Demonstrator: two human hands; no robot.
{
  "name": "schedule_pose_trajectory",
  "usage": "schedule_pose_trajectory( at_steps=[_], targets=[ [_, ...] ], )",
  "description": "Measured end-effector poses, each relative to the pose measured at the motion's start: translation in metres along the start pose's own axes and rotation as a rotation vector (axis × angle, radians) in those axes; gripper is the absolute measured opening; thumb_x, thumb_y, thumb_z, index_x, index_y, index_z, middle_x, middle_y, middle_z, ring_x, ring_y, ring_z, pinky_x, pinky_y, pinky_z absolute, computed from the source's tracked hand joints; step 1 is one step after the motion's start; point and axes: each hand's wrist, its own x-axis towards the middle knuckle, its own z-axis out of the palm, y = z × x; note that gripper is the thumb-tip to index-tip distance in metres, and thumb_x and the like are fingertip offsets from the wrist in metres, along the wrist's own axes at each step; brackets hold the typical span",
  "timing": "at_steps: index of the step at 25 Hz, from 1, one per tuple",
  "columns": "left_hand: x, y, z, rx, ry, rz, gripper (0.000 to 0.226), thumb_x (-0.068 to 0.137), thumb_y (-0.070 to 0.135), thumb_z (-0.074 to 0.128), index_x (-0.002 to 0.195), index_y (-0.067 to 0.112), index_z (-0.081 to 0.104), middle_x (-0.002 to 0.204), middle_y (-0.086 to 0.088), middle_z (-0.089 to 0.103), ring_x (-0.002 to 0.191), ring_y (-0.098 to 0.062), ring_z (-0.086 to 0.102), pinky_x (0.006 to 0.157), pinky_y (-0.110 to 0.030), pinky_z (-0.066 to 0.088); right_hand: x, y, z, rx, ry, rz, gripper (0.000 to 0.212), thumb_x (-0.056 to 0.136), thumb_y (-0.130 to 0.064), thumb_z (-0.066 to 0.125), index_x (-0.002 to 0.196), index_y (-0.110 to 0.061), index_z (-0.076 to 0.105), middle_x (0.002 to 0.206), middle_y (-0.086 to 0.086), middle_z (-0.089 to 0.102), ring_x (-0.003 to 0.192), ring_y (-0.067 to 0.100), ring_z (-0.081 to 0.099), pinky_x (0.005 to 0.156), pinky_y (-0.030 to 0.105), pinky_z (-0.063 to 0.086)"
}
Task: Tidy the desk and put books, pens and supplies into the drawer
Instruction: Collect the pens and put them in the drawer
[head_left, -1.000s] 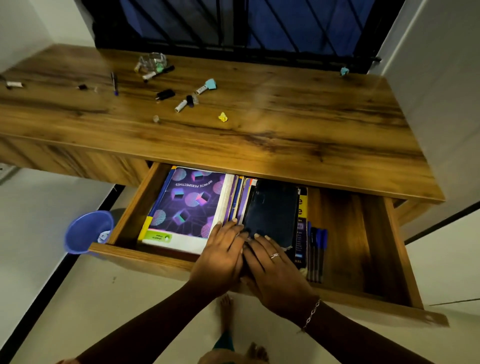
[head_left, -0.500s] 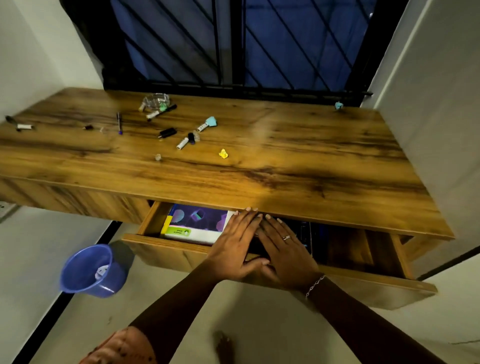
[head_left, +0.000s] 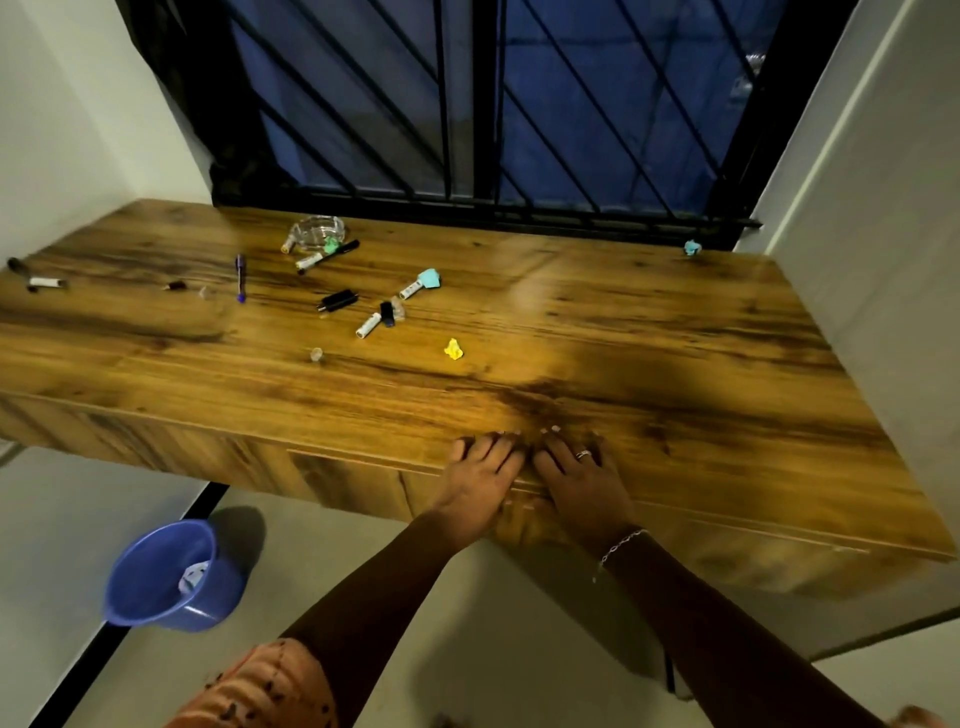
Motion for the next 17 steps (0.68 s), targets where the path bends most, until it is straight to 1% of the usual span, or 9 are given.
schedule_pose_trajectory(
  at_steps=[2, 6, 8, 9, 11, 12, 14, 15, 17],
  targets=[
    [0.005, 0.002, 0.004, 0.003, 0.041, 0.057, 0.067, 0.052, 0.046, 0.079, 0.111, 0.024, 0.057, 0.111, 0.003, 0.065, 0.093, -0.017, 0.058, 0.079, -0.033, 0.037, 0.003, -0.002, 0.003, 0.000, 0.017, 0.022, 0.041, 0.074, -0.051, 0.042, 0.100, -0.019, 0.044, 0.109, 0.006, 0.070, 0.100, 0.025, 0.068, 0.081, 0.054, 0.051],
    [0.006, 0.001, 0.005, -0.005, 0.093, 0.049, 0.079, 0.045, 0.049, 0.083, 0.115, 0.020, 0.061, 0.113, 0.001, 0.067, 0.098, -0.018, 0.063, 0.082, -0.034, 0.033, 0.005, 0.001, 0.009, 0.032, -0.071, 0.051, 0.054, 0.076, -0.051, 0.035, 0.111, -0.016, 0.056, 0.125, 0.008, 0.062, 0.114, 0.024, 0.060, 0.090, 0.053, 0.047],
    [0.011, -0.007, -0.003, -0.035, 0.069, 0.040, 0.087, 0.062, 0.059, 0.068, 0.134, 0.013, 0.048, 0.140, -0.004, 0.049, 0.126, -0.018, 0.050, 0.103, -0.033, 0.034, 0.008, 0.004, 0.011, 0.033, -0.079, 0.058, 0.063, 0.077, -0.053, 0.035, 0.123, -0.012, 0.051, 0.130, 0.008, 0.058, 0.120, 0.023, 0.056, 0.099, 0.049, 0.041],
    [0.017, -0.013, -0.005, -0.078, -0.011, 0.066, 0.092, 0.072, 0.064, 0.047, 0.144, 0.010, 0.028, 0.153, -0.006, 0.027, 0.140, -0.018, 0.029, 0.113, -0.034, 0.022, 0.011, 0.006, 0.013, 0.042, -0.076, 0.057, 0.064, 0.082, -0.052, 0.032, 0.126, -0.009, 0.050, 0.132, 0.009, 0.057, 0.121, 0.023, 0.055, 0.102, 0.048, 0.035],
    [0.030, -0.028, -0.006, -0.099, -0.124, 0.154, 0.102, 0.068, 0.072, 0.011, 0.148, 0.009, -0.001, 0.156, -0.002, -0.009, 0.145, -0.016, -0.004, 0.118, -0.037, 0.001, 0.022, 0.008, 0.009, 0.094, -0.121, 0.091, 0.064, 0.095, -0.047, 0.016, 0.127, -0.006, 0.054, 0.132, 0.009, 0.057, 0.122, 0.022, 0.055, 0.100, 0.043, 0.027],
    [0.036, -0.034, -0.007, -0.100, -0.126, 0.194, 0.108, 0.064, 0.075, 0.008, 0.148, 0.007, 0.001, 0.154, -0.003, -0.010, 0.145, -0.016, -0.003, 0.119, -0.039, 0.004, 0.028, 0.008, 0.007, 0.121, -0.159, 0.125, 0.068, 0.097, -0.045, 0.007, 0.126, -0.007, 0.056, 0.131, 0.009, 0.057, 0.121, 0.022, 0.055, 0.100, 0.041, 0.026],
    [0.044, -0.043, -0.007, -0.074, -0.094, 0.180, 0.113, 0.066, 0.082, 0.014, 0.144, 0.001, 0.024, 0.153, -0.011, 0.013, 0.142, -0.022, 0.017, 0.114, -0.047, 0.025, 0.038, 0.006, 0.006, 0.135, -0.197, 0.178, 0.069, 0.097, -0.046, 0.002, 0.127, -0.010, 0.054, 0.130, 0.007, 0.058, 0.122, 0.021, 0.054, 0.101, 0.040, 0.022],
    [0.044, -0.045, -0.010, -0.103, -0.119, 0.191, 0.112, 0.069, 0.083, 0.012, 0.143, 0.000, 0.027, 0.153, -0.012, 0.016, 0.142, -0.024, 0.019, 0.113, -0.050, 0.026, 0.041, 0.006, 0.006, 0.154, -0.203, 0.188, 0.066, 0.097, -0.047, 0.003, 0.128, -0.012, 0.050, 0.130, 0.007, 0.058, 0.124, 0.020, 0.051, 0.103, 0.039, 0.020],
    [0.041, -0.052, -0.003, -0.132, -0.135, 0.264, 0.106, 0.074, 0.079, 0.001, 0.145, 0.003, 0.018, 0.154, -0.009, 0.008, 0.142, -0.024, 0.005, 0.119, -0.046, 0.006, 0.041, 0.008, 0.010, 0.179, -0.198, 0.181, 0.060, 0.096, -0.050, 0.006, 0.130, -0.014, 0.041, 0.132, 0.006, 0.056, 0.127, 0.018, 0.041, 0.109, 0.037, 0.012]
  ],
)
